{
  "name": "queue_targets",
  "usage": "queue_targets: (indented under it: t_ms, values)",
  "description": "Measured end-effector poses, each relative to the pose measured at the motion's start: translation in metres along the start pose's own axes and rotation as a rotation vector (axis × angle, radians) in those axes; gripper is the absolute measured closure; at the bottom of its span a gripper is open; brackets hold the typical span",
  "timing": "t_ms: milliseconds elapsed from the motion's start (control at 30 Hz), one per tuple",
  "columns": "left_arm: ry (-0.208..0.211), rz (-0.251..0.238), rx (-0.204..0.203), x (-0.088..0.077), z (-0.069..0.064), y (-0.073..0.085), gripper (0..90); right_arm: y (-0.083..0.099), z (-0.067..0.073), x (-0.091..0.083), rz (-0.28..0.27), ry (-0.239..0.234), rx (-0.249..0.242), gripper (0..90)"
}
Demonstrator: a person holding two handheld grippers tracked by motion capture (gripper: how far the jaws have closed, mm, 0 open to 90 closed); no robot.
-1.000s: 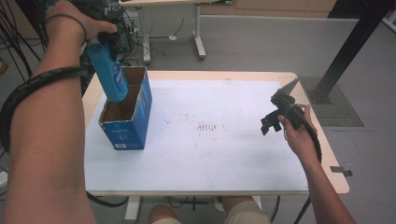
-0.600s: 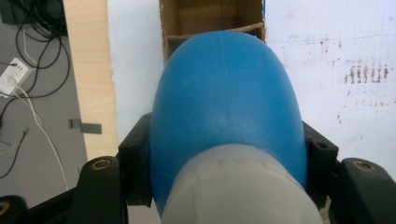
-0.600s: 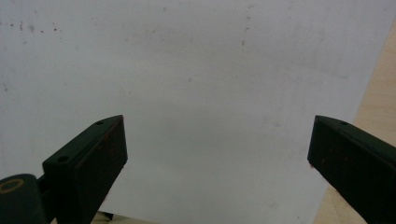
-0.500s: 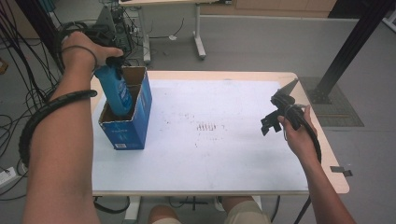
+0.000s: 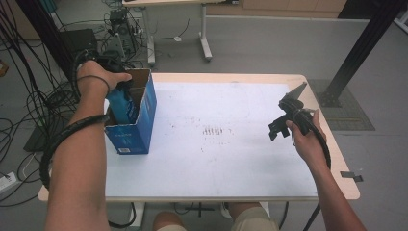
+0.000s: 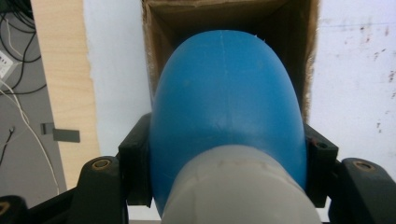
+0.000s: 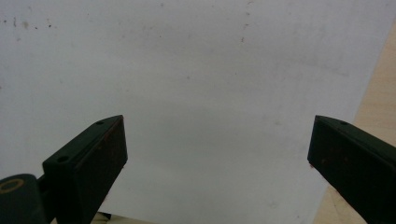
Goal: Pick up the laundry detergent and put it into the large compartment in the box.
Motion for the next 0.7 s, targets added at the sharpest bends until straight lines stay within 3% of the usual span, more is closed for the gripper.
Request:
queue_targets:
  t_ms: [700]
  values:
    - [-0.008, 0.04, 0.033, 0.043, -0.004, 0.001, 37.6, 0.001, -0.001, 0.004, 0.007, -0.004, 0.005, 4.9]
Point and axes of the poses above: each handheld gripper's, and its own axes: x roughly forward along the jaws, y roughly out of its underside, z roughly to its left, the point moved 7 cm from there along x, roughly forward along the jaws, and after that the axes turned 3 degrees about y, right-handed, at the moved point
